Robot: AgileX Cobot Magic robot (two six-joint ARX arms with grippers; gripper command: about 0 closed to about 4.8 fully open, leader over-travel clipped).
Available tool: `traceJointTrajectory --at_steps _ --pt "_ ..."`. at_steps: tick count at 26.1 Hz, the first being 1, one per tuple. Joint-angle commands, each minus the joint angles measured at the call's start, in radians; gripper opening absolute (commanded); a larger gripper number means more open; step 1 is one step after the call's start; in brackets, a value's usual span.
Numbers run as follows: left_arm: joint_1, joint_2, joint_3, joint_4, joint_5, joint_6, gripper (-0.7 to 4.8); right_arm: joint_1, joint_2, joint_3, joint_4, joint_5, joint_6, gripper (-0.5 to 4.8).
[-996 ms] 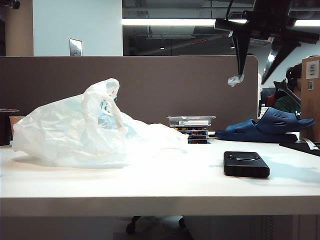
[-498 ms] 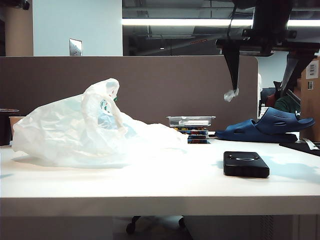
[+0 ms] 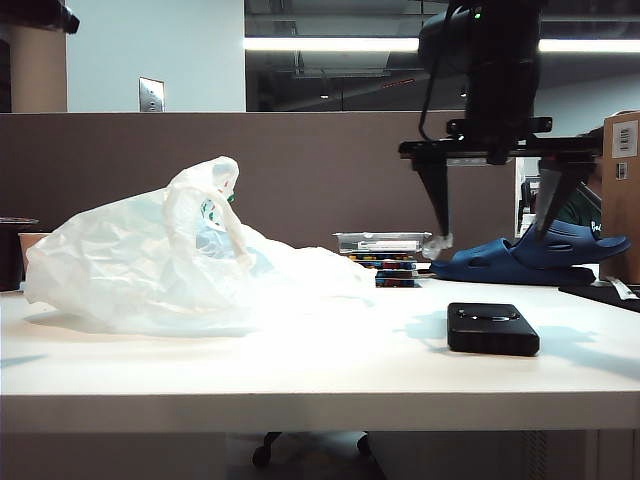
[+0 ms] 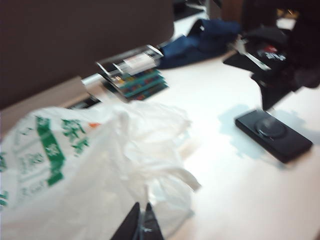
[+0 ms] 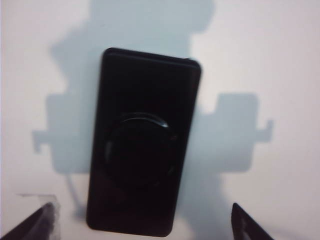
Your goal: Put the power bank into the bag.
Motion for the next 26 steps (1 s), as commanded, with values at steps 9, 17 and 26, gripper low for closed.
traceJointTrajectory --at_steps 9,17,26 --pt "0.002 -0.002 0.003 -0.023 0.012 0.012 -0.06 0.002 -0.004 -0.014 0.057 0.040 0.140 4.79" --pt "0.002 -0.002 0.003 -0.019 0.012 0.012 -0.06 0.004 -0.004 -0.122 0.085 0.008 0.157 4.79" --pt "0.002 -0.002 0.003 -0.017 0.011 0.012 -0.06 0.005 -0.004 -0.188 0.183 -0.015 0.158 4.79"
